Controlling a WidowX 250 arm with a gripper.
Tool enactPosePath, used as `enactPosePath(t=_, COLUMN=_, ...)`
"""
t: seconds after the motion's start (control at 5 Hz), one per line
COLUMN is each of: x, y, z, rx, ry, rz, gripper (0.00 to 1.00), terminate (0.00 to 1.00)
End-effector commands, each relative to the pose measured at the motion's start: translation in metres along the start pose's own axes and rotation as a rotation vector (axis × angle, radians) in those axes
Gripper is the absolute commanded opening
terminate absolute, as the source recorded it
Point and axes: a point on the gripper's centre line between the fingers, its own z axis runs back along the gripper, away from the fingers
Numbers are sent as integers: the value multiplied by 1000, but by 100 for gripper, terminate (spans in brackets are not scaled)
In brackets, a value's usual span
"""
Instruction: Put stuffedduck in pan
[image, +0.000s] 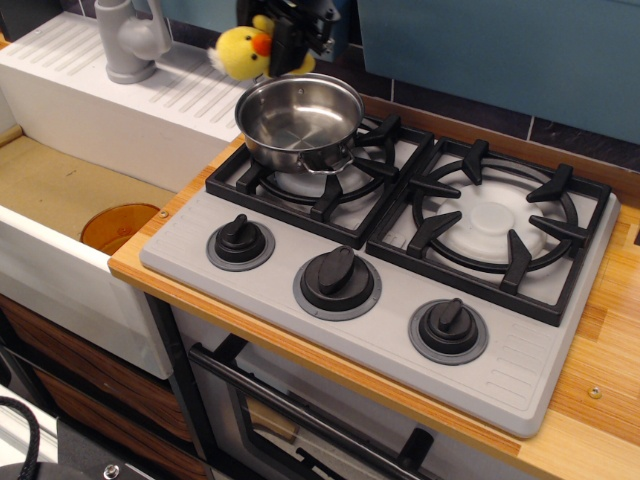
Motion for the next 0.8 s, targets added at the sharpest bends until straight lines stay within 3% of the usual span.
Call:
enactPosePath(t=0.0, x=12, y=12, z=27, rx=38, ry=-105, rz=1, gripper=100, terminate=0)
enactPosePath(t=0.6, x=8, y=16, z=31, rx=25, ry=-94, rz=-1, gripper=100, terminate=0)
